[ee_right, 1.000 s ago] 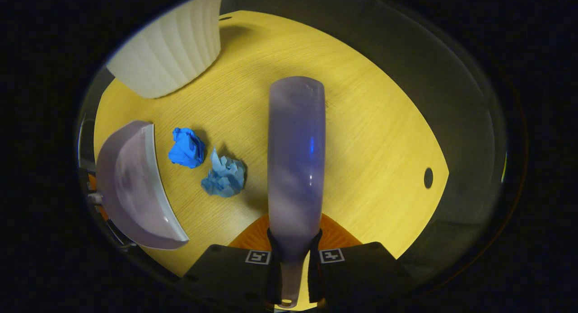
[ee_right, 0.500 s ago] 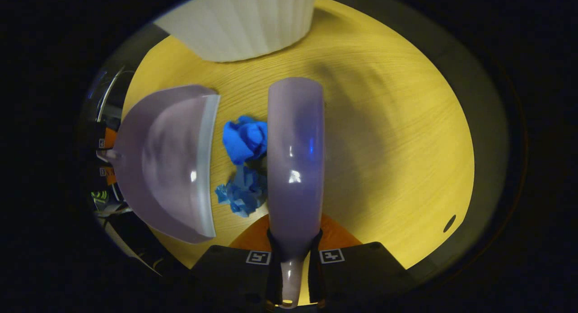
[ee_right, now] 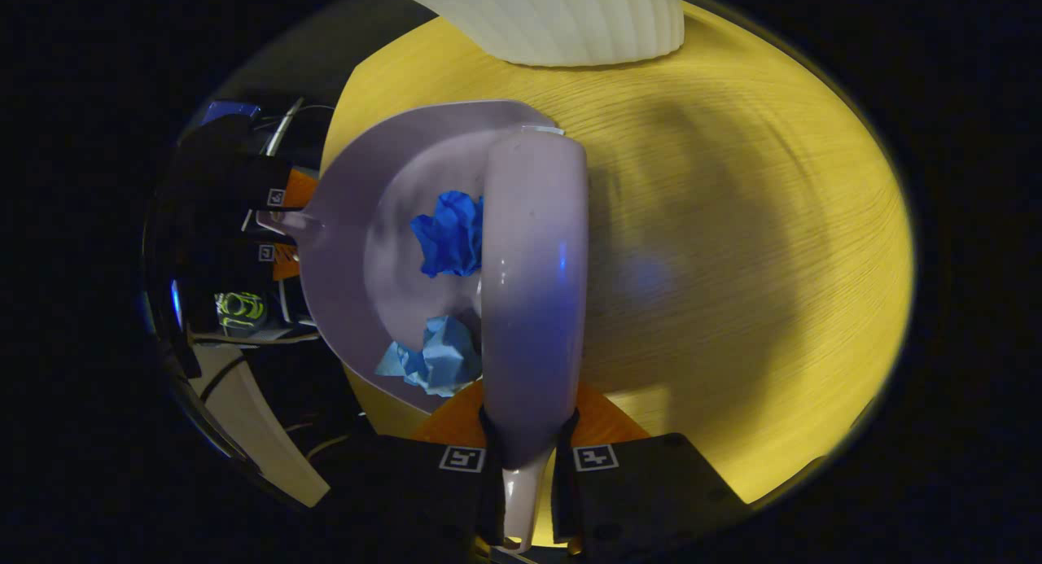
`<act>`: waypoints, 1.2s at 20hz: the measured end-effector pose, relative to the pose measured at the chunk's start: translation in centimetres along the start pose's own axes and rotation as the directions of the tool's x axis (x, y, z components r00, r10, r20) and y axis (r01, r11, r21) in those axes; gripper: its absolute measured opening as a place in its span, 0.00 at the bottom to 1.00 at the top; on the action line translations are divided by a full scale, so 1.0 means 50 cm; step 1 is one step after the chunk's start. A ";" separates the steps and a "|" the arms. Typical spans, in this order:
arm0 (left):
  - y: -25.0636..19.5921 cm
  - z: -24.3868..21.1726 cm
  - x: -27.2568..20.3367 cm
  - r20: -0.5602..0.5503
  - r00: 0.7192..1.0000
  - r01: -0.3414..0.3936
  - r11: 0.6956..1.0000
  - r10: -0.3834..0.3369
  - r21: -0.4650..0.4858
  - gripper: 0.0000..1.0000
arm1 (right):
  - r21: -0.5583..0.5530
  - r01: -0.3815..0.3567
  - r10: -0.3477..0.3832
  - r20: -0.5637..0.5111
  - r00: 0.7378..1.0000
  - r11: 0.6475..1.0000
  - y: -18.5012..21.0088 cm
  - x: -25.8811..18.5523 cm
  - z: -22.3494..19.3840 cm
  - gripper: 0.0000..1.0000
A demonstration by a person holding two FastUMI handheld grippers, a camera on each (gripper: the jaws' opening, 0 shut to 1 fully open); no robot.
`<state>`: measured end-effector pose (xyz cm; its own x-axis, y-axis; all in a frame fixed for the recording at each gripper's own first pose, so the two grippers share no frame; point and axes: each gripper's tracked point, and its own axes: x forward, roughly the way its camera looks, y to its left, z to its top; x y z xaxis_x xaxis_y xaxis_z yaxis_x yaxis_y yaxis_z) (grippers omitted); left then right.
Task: Pick up the small broom and dustpan from the desktop, sweep the trash into the dustpan with the broom, and then empty the trash into the garbage bin.
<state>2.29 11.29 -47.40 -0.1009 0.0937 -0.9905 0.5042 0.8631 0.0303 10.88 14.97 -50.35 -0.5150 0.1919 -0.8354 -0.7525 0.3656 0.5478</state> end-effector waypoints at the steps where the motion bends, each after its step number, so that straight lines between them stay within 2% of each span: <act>1: 0.000 0.001 -0.001 0.006 1.000 -0.004 1.000 0.004 0.003 0.24 | 0.025 -0.041 0.041 0.015 0.999 0.999 0.004 0.003 -0.001 0.24; 3: -0.003 0.005 0.000 0.030 0.999 -0.011 1.000 0.010 0.005 0.26 | 0.090 -0.133 0.124 0.099 0.987 0.987 0.016 -0.015 0.009 0.24; 6: -0.017 0.031 -0.004 0.109 0.994 -0.006 1.000 0.009 -0.025 0.25 | 0.174 -0.171 0.118 0.279 0.953 0.970 0.028 -0.055 0.048 0.24; 9: -0.022 0.049 -0.014 0.200 0.980 0.004 0.998 0.009 -0.061 0.24 | 0.220 -0.215 0.089 0.474 0.876 0.951 0.055 -0.118 0.067 0.24; 11: -0.019 0.049 -0.023 0.258 0.966 0.003 0.996 0.021 -0.091 0.25 | 0.246 -0.192 0.019 0.570 0.822 0.950 0.054 -0.149 0.057 0.24; 13: -0.020 0.049 -0.028 0.317 0.948 0.005 0.992 0.035 -0.122 0.25 | 0.273 -0.197 -0.036 0.664 0.747 0.942 0.060 -0.215 0.046 0.24; 15: -0.012 0.049 -0.039 0.381 0.922 -0.018 0.989 0.073 -0.145 0.24 | 0.289 -0.217 -0.082 0.754 0.651 0.932 0.057 -0.280 0.033 0.24; 17: -0.013 0.051 -0.043 0.447 0.888 -0.042 0.987 0.107 -0.154 0.24 | 0.299 -0.220 -0.137 0.827 0.545 0.928 0.046 -0.343 -0.001 0.24; 19: -0.014 0.059 -0.060 0.510 0.848 -0.064 0.984 0.142 -0.168 0.24 | 0.314 -0.207 -0.197 0.874 0.445 0.926 0.042 -0.389 -0.040 0.24; 22: -0.013 0.071 -0.096 0.600 0.776 -0.106 0.978 0.193 -0.178 0.24 | 0.330 -0.203 -0.258 0.914 0.313 0.922 0.046 -0.432 -0.097 0.24; 24: -0.012 0.072 -0.130 0.645 0.728 -0.147 0.972 0.233 -0.185 0.24 | 0.337 -0.187 -0.285 0.924 0.254 0.923 0.056 -0.425 -0.126 0.24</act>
<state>5.72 8.38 -41.47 0.5974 -0.0514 -0.8003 0.3461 0.9168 0.1995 17.14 6.17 -30.79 0.4634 0.7861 -0.4090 -0.4598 0.6079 0.6473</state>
